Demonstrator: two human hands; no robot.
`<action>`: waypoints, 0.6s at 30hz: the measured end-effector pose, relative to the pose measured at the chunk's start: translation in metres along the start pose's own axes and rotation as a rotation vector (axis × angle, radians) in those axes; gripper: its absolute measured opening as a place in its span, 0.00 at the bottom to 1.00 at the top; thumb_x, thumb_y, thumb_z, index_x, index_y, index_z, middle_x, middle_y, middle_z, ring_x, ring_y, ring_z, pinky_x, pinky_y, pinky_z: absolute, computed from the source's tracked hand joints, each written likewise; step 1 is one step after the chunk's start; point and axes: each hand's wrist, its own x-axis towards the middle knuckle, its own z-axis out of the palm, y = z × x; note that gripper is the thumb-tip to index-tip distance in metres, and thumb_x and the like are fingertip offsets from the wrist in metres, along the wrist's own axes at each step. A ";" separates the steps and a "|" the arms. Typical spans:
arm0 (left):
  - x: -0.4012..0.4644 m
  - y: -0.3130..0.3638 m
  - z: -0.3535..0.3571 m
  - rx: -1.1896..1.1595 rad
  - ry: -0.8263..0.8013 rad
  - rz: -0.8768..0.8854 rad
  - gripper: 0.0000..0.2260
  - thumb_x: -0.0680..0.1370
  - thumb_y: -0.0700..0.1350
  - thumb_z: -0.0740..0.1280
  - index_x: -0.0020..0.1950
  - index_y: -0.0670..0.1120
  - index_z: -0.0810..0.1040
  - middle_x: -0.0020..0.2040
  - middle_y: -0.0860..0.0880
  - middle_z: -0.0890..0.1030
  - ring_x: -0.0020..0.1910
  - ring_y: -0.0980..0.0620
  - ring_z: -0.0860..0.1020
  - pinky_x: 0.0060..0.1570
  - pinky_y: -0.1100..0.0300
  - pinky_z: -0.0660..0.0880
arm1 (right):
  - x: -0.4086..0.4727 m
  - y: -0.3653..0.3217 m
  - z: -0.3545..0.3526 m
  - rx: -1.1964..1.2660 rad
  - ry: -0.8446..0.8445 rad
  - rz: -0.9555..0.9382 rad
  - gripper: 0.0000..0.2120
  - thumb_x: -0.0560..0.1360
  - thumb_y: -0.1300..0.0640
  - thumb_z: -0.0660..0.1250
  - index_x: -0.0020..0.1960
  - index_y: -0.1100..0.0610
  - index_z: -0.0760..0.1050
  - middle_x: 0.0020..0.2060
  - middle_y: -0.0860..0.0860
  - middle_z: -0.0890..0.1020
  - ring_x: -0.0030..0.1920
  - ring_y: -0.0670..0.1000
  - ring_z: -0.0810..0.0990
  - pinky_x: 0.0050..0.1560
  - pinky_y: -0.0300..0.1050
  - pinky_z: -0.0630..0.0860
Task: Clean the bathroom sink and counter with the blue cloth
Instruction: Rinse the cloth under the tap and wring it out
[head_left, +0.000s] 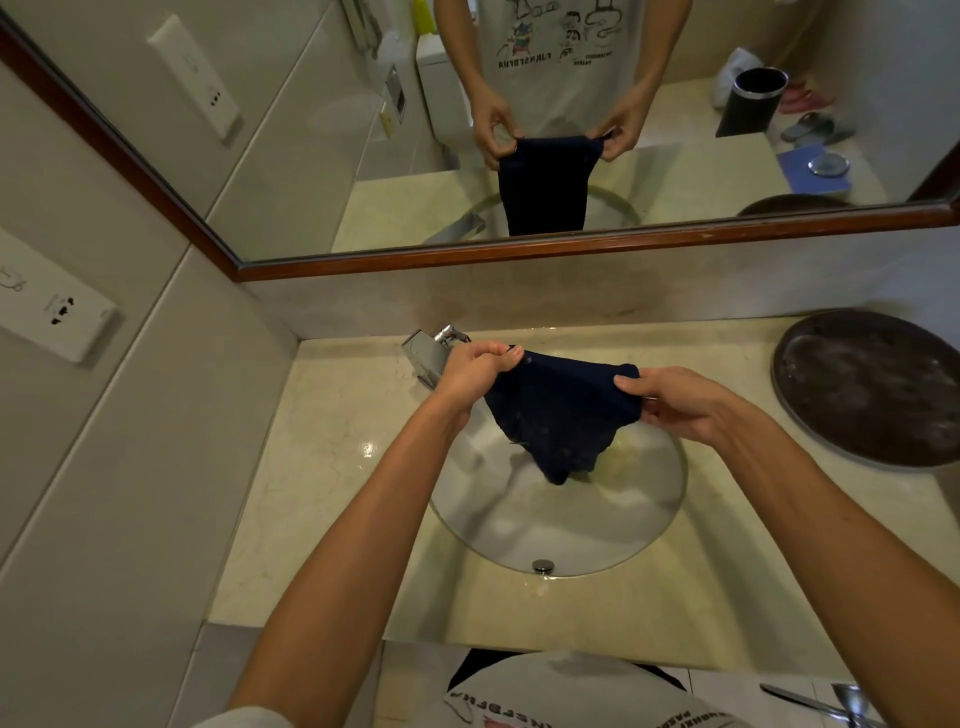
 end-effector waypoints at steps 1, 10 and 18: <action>0.000 -0.001 -0.002 0.000 -0.003 0.006 0.07 0.80 0.44 0.72 0.44 0.43 0.85 0.41 0.50 0.83 0.45 0.54 0.79 0.50 0.62 0.74 | 0.000 -0.001 0.001 -0.022 0.014 -0.012 0.11 0.78 0.64 0.71 0.61 0.62 0.81 0.54 0.55 0.86 0.50 0.49 0.84 0.46 0.38 0.79; 0.004 0.003 -0.022 -0.029 -0.053 0.039 0.10 0.82 0.41 0.68 0.41 0.45 0.82 0.44 0.48 0.83 0.48 0.52 0.80 0.56 0.58 0.77 | -0.001 -0.014 0.012 -0.243 0.174 0.096 0.14 0.68 0.55 0.82 0.46 0.59 0.80 0.36 0.52 0.79 0.34 0.48 0.70 0.36 0.41 0.71; 0.015 0.004 -0.039 0.032 -0.015 0.032 0.08 0.83 0.41 0.67 0.43 0.44 0.76 0.40 0.50 0.79 0.40 0.54 0.77 0.44 0.59 0.74 | -0.001 -0.019 0.022 -0.160 0.086 0.034 0.13 0.80 0.49 0.70 0.61 0.55 0.81 0.56 0.51 0.85 0.55 0.49 0.82 0.59 0.45 0.75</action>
